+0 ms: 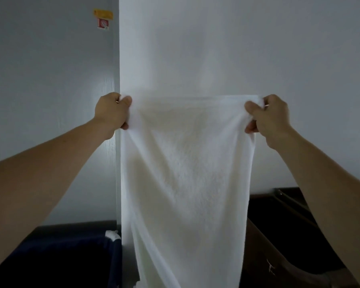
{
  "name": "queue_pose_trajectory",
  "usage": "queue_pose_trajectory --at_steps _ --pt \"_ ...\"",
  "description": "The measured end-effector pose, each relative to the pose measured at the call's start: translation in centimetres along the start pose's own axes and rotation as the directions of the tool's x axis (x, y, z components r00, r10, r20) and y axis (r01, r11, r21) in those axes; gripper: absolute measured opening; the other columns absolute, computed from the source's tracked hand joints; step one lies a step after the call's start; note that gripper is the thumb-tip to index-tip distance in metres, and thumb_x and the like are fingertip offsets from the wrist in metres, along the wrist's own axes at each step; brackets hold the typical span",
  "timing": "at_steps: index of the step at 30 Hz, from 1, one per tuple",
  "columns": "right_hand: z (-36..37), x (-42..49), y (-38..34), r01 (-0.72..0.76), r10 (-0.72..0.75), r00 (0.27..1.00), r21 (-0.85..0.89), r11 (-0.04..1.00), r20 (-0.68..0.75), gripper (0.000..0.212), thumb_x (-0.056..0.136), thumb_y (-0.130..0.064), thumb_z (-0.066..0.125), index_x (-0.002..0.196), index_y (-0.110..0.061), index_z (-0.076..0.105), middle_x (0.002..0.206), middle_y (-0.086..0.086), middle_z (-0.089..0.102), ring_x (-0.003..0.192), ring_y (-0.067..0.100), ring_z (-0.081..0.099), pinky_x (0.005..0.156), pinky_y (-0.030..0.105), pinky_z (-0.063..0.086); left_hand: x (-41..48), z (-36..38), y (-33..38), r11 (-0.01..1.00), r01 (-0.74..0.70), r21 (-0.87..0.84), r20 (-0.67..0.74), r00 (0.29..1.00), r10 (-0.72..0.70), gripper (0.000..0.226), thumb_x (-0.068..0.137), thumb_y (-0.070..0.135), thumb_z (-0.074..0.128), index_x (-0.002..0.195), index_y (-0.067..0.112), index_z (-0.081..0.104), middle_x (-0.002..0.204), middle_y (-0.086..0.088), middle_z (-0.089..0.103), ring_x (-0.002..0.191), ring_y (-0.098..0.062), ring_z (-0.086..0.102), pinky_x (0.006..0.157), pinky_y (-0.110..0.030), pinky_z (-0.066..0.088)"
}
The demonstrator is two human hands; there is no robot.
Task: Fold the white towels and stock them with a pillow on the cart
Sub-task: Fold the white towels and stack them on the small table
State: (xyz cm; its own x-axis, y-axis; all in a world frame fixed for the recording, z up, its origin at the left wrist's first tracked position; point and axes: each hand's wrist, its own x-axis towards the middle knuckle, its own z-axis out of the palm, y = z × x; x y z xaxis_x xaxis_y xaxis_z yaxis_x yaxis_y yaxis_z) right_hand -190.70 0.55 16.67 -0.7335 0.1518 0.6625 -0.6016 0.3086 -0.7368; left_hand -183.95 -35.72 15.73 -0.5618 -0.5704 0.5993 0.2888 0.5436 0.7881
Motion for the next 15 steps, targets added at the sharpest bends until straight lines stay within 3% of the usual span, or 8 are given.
queue_pose_trajectory --at_steps 8,12,15 --pt "0.8 -1.2 0.9 -0.035 0.035 0.998 -0.015 0.999 0.044 0.022 0.091 -0.028 0.069 0.082 -0.02 0.05 0.068 0.007 0.063 0.05 0.03 0.065 0.071 0.058 0.058 -1.2 -0.5 -1.6 1.0 0.0 0.009 0.014 1.0 0.0 0.03 0.099 0.032 0.058 0.076 0.014 0.053 0.07 -0.003 0.057 0.031 -0.013 0.056 0.032 -0.022 0.044" --pt "0.9 -1.5 -0.2 0.014 -0.014 1.0 -0.012 1.0 0.009 0.021 0.091 -0.031 0.068 0.086 -0.019 0.051 0.069 0.002 0.064 0.05 0.025 0.067 0.069 0.055 0.059 -1.3 -1.0 -1.1 0.999 -0.052 -0.001 -0.037 0.998 0.052 0.026 0.1 0.033 0.054 0.079 0.018 0.055 0.07 0.0 0.059 0.034 -0.008 0.057 0.033 -0.023 0.047" --pt "0.9 -1.6 -0.7 0.088 -0.087 0.996 0.004 0.996 -0.029 0.023 0.09 -0.034 0.067 0.082 -0.025 0.047 0.072 0.001 0.063 0.053 0.024 0.068 0.066 0.054 0.058 -1.3 -1.2 -0.6 0.994 -0.11 -0.007 -0.109 0.988 0.109 0.03 0.1 0.034 0.053 0.072 0.025 0.047 0.065 0.004 0.055 0.037 -0.006 0.059 0.035 -0.022 0.045"
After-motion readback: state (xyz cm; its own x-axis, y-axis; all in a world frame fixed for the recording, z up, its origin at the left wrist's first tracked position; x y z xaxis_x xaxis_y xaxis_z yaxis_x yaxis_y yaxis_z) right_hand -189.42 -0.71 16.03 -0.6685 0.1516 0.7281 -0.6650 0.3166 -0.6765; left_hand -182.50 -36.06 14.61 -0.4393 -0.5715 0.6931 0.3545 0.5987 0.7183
